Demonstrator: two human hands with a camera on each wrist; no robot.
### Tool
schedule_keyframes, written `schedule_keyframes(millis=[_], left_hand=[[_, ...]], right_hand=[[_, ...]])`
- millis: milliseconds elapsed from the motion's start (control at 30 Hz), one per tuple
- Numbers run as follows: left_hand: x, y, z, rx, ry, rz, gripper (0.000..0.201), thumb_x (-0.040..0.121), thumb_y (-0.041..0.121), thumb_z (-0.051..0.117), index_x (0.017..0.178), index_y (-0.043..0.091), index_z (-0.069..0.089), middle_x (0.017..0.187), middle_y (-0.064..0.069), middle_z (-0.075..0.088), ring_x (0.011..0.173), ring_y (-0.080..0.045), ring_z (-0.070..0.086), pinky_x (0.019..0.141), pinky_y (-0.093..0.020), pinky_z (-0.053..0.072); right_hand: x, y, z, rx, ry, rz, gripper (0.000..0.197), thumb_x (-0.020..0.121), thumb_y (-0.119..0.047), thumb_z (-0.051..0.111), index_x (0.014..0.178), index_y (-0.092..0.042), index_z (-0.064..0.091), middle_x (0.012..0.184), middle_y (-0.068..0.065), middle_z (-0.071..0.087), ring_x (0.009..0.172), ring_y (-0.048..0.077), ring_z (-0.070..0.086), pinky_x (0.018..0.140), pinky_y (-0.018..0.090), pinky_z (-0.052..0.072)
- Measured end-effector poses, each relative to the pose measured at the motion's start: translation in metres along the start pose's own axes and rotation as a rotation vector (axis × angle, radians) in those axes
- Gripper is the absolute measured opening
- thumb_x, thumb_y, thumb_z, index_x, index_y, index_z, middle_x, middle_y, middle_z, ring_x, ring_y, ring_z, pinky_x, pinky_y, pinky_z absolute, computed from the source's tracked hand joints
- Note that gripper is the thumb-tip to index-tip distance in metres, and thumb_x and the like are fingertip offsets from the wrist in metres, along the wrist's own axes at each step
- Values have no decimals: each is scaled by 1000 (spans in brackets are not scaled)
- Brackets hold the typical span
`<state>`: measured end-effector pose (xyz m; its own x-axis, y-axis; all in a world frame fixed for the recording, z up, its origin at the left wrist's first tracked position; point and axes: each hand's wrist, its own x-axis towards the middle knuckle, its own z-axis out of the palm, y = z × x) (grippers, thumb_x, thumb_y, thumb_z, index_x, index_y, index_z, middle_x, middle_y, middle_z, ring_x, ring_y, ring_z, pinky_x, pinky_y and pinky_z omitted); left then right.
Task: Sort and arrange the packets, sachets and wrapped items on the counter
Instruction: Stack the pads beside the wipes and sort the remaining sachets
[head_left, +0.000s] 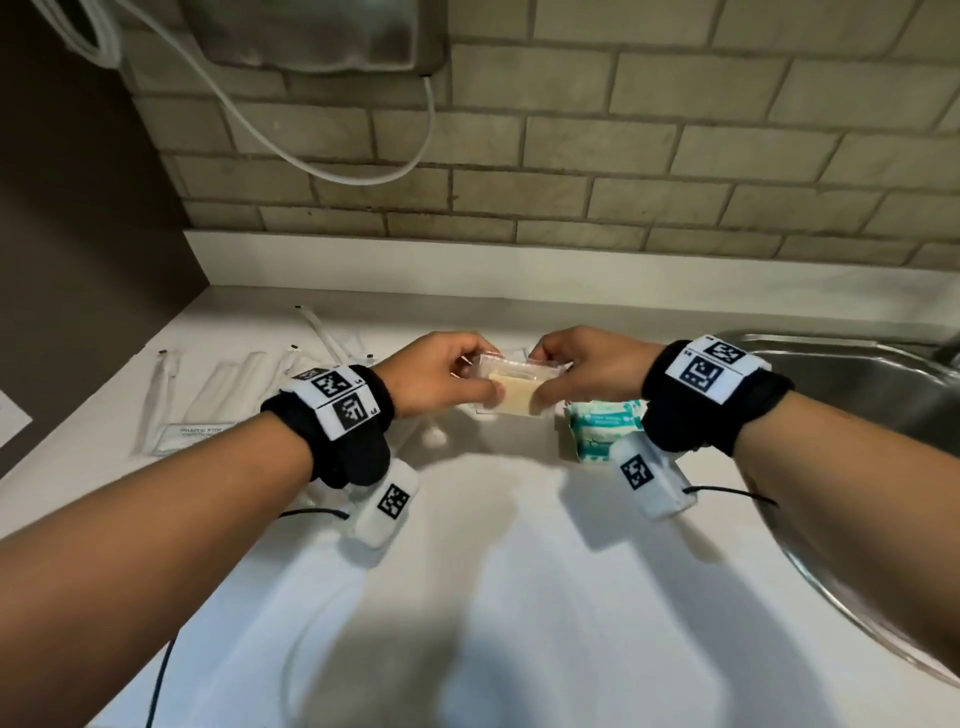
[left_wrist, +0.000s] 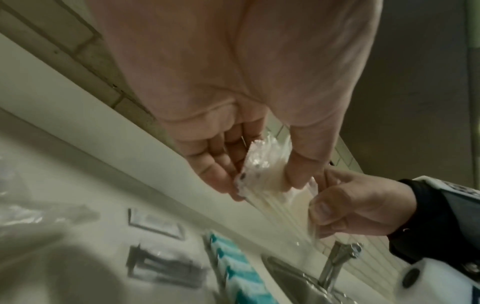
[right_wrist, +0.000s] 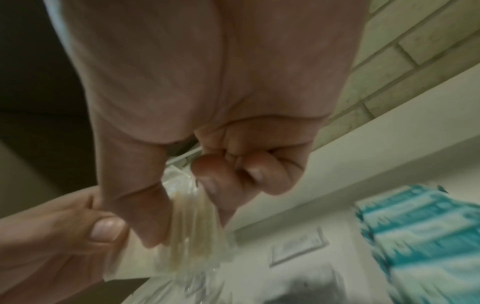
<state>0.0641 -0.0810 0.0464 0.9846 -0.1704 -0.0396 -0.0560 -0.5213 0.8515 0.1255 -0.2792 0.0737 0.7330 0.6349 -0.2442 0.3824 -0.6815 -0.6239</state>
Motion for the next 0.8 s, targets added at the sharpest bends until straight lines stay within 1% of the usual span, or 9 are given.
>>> schedule_keyframes(millis=[100, 167, 267, 333, 367, 500, 633, 700, 800], left_hand=[[17, 3, -16, -41, 43, 3, 24, 80, 9, 74, 100, 15, 63, 90, -4, 68, 81, -18, 62, 85, -42, 50], [27, 4, -29, -46, 85, -5, 23, 80, 7, 73, 100, 13, 63, 92, -5, 69, 84, -18, 63, 88, -42, 51], [40, -2, -54, -43, 154, -25, 20, 81, 7, 72, 95, 18, 62, 91, 1, 70, 82, -13, 66, 80, -25, 54], [46, -9, -71, -37, 210, -39, 19, 82, 7, 71, 92, 21, 62, 86, 6, 68, 75, -6, 64, 70, -12, 50], [50, -13, -77, -41, 231, -44, 19, 82, 7, 71, 90, 21, 62, 85, 7, 68, 75, -5, 63, 69, -11, 49], [70, -31, -89, -58, 253, -82, 17, 83, 6, 70, 89, 21, 62, 89, 5, 68, 80, -7, 64, 74, -15, 52], [90, -48, -85, -37, 222, -140, 16, 84, 14, 69, 99, 16, 63, 99, -1, 71, 93, -16, 68, 84, -28, 54], [97, -54, -80, -36, 204, -169, 21, 85, 14, 68, 105, 11, 63, 103, -5, 71, 96, -19, 68, 87, -31, 53], [109, -61, -73, -29, 199, -186, 20, 86, 13, 67, 105, 7, 63, 104, -7, 70, 96, -21, 67, 87, -31, 52]], right_hand=[[21, -5, -23, 14, -51, -38, 26, 74, -17, 80, 94, -21, 63, 91, 9, 68, 73, 18, 56, 69, 31, 44], [38, -9, -37, 47, -83, -50, 33, 72, -23, 82, 100, -21, 64, 100, 13, 71, 78, 17, 58, 72, 33, 45], [65, -8, -53, 116, -77, 16, 41, 73, -37, 69, 112, -24, 64, 106, 0, 69, 90, 14, 59, 81, 30, 45], [90, 0, -56, 31, -78, 71, 31, 85, -30, 60, 115, -22, 64, 103, -7, 64, 98, 18, 59, 90, 33, 46], [104, 4, -54, -87, -83, 83, 28, 91, -25, 57, 118, -20, 64, 105, -7, 63, 102, 20, 58, 93, 33, 44], [156, 15, -24, -538, -148, 109, 40, 91, -20, 58, 132, -15, 56, 136, 4, 55, 124, 24, 51, 103, 29, 38], [202, 46, 10, -871, -220, 108, 78, 75, -40, 77, 141, -21, 41, 141, 2, 49, 125, 26, 52, 102, 35, 45], [205, 43, 15, -902, -207, 101, 71, 79, -43, 73, 138, -17, 45, 136, 7, 50, 123, 29, 51, 97, 37, 44], [208, 41, 10, -816, -202, 125, 55, 86, -38, 68, 131, -10, 55, 133, 8, 56, 124, 30, 52, 98, 34, 43]])
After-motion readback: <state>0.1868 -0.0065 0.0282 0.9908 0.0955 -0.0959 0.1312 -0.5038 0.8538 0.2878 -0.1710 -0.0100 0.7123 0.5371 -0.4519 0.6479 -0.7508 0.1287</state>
